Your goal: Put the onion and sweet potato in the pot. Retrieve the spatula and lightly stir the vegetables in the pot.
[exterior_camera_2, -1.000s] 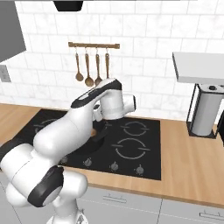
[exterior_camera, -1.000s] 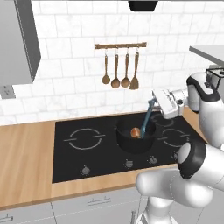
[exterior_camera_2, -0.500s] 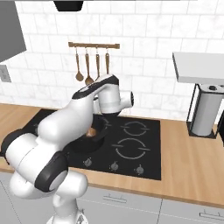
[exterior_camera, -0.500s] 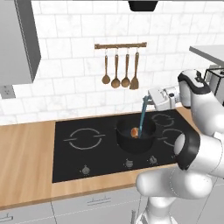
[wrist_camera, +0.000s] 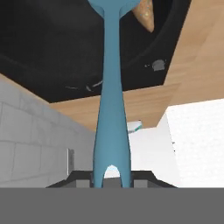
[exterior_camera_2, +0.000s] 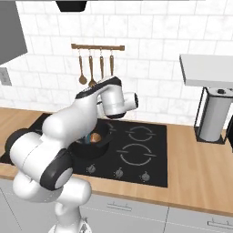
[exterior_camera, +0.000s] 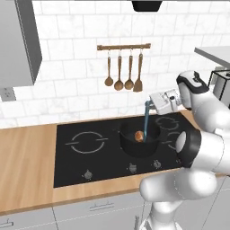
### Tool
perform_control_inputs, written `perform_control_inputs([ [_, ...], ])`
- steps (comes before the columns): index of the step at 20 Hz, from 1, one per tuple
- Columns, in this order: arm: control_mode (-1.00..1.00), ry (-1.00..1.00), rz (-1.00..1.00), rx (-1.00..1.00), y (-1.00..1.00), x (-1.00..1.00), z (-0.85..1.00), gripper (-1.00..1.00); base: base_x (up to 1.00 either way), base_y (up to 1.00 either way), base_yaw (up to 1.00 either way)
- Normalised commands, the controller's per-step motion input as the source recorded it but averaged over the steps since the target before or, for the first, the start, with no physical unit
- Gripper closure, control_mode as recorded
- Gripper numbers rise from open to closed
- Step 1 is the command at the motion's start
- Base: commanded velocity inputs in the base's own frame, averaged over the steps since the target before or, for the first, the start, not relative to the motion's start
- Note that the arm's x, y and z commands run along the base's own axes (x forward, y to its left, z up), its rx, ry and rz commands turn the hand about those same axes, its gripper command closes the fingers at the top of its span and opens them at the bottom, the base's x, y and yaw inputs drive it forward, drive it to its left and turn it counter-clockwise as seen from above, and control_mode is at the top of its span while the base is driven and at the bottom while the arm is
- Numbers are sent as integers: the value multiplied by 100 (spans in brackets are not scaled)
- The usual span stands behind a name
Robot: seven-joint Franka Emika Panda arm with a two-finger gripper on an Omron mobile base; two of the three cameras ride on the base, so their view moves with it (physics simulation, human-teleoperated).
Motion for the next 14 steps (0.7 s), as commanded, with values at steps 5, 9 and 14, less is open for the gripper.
perform_control_inputs([
  [5,-100,-2,7,-5,17,10,-3,100,0,0,0],
  [9,-100,-4,11,0,23,0,-12,100,0,0,0],
  [14,-100,-5,13,0,10,21,-35,100,0,0,0],
])
